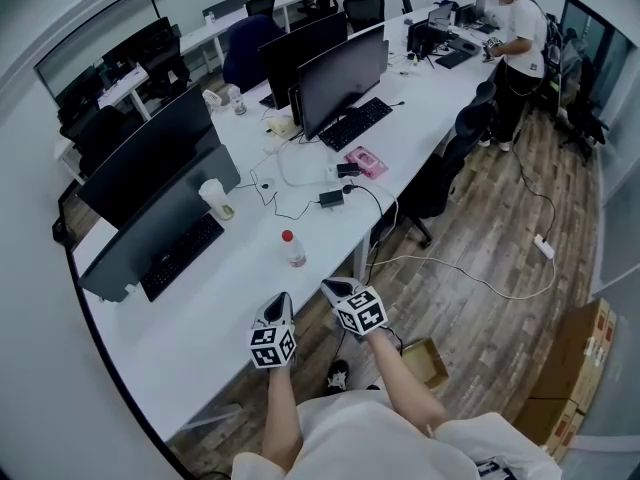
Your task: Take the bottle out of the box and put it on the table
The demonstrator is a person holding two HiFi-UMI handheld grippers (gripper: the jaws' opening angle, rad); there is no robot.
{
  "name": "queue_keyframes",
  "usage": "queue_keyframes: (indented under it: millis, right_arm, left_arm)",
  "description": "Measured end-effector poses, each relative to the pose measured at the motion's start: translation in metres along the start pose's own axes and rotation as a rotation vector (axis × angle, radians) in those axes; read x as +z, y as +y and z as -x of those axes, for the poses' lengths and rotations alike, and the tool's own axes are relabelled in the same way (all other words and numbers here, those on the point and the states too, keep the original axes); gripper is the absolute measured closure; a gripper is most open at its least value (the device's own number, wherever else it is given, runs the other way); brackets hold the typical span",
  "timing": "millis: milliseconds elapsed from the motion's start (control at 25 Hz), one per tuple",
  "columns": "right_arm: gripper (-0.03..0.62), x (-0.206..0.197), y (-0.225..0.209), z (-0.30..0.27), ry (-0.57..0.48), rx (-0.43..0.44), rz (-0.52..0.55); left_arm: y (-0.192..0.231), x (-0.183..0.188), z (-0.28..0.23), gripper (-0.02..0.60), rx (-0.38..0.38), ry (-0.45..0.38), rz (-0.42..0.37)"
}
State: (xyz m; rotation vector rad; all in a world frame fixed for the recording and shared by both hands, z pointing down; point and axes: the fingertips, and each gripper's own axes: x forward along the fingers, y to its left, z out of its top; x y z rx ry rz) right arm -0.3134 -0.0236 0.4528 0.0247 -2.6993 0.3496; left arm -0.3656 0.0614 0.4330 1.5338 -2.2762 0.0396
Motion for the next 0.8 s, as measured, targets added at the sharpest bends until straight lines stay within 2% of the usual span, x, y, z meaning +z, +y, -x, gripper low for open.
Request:
queue_keyframes:
  millis: [800]
  right_arm:
    - [0.554,0.0053,0.0050,-0.0101,0.003,0.008,0.042]
  left_arm:
    - [0.0043,0.0041,-0.0056,0.568,-0.014,-0.013,-0.001]
